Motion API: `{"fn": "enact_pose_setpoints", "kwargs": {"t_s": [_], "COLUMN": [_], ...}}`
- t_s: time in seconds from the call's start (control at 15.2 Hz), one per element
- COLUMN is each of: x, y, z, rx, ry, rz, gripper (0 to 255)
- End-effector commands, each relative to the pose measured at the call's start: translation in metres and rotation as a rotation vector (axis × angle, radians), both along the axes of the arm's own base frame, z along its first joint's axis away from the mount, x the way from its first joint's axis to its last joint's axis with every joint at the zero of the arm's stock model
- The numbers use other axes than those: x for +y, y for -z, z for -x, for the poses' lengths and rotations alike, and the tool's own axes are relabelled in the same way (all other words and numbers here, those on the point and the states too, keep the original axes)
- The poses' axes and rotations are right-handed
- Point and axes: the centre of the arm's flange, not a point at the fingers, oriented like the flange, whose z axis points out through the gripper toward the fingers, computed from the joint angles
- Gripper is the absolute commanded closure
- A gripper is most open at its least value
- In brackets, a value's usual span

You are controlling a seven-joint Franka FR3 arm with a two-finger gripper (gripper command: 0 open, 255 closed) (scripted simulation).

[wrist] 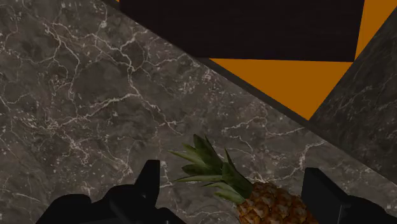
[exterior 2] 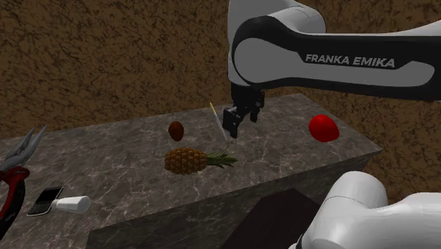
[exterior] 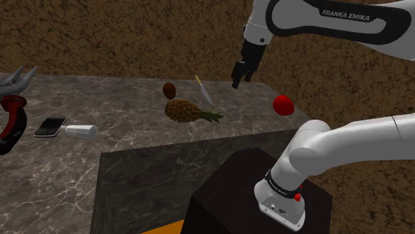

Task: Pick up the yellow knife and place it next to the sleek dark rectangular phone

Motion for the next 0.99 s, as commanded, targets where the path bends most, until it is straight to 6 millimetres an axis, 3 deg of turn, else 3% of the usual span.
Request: {"fn": "enact_pose_setpoints", "kwargs": {"t_s": [0.0, 0.92], "x": [0.0, -0.078], "y": [0.0, 0.081], "z": [0.0, -0.15], "rx": [0.0, -0.007], "ry": [0.0, 0.207], "rz": [0.0, -0.036], "gripper": [0, 0]}}
